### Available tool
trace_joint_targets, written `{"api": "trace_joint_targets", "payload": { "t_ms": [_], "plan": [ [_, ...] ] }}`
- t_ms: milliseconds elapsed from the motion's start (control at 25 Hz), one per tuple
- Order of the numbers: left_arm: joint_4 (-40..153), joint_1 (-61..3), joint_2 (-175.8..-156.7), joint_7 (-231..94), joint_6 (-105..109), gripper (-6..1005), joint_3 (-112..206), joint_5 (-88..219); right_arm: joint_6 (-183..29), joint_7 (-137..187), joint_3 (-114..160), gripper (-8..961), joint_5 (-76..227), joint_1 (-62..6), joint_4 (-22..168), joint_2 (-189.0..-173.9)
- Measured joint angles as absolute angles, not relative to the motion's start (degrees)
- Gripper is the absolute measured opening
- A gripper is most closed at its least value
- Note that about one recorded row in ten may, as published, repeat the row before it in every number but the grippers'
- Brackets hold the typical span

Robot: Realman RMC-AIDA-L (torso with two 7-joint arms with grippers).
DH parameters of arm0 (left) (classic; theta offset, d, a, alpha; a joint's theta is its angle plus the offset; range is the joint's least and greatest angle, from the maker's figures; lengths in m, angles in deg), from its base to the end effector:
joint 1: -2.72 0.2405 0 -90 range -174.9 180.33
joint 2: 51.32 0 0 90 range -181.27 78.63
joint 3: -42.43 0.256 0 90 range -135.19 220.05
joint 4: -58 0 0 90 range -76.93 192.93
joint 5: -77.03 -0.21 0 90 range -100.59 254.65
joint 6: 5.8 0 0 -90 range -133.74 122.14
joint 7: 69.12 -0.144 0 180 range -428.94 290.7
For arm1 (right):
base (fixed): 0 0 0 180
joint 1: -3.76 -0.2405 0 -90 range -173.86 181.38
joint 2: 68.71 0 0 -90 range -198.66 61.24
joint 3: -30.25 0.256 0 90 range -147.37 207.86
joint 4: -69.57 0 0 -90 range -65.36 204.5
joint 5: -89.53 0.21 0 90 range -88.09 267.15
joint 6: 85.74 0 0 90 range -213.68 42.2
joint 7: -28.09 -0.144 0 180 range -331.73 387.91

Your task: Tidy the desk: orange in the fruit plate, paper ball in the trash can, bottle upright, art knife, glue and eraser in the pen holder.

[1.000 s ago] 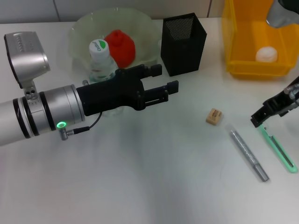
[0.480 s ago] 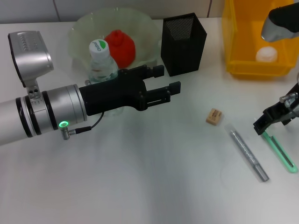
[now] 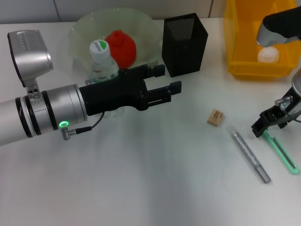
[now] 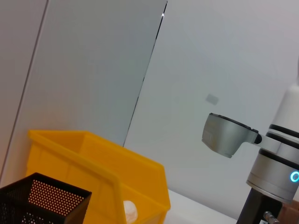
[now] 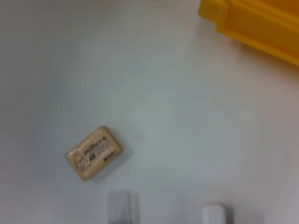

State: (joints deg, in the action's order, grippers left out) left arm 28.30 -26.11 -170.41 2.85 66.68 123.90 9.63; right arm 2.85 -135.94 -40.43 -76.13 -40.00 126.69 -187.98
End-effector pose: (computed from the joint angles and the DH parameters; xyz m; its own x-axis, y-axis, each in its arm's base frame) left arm -0.2111 0.3311 -0.0656 0.6730 0.3131 0.6701 0.4761 -0.8767 -0.0686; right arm 0.2326 0.3744 0.0019 0.3250 -0.9274 0.1851 -0.6847 -0.3658 -0.6305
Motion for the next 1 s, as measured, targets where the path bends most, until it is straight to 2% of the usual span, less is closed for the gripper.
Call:
{"api": "trace_joint_targets", "payload": {
  "t_ms": [200, 520, 1000],
  "plan": [
    [28.29, -26.41, -170.41, 2.86, 66.63, 712, 123.47, 9.62, 2.25, -135.95, -40.49, 746, -76.15, -40.17, 126.24, -187.9],
    [28.28, -26.64, -170.41, 2.86, 66.18, 712, 123.46, 9.62, 2.07, -135.74, -40.21, 382, -76.15, -40.58, 125.31, -187.88],
    [28.08, -26.64, -170.32, 2.86, 65.89, 712, 123.38, 9.62, 1.59, -135.55, -40.27, 337, -76.14, -40.81, 125.03, -187.8]
  ]
}}
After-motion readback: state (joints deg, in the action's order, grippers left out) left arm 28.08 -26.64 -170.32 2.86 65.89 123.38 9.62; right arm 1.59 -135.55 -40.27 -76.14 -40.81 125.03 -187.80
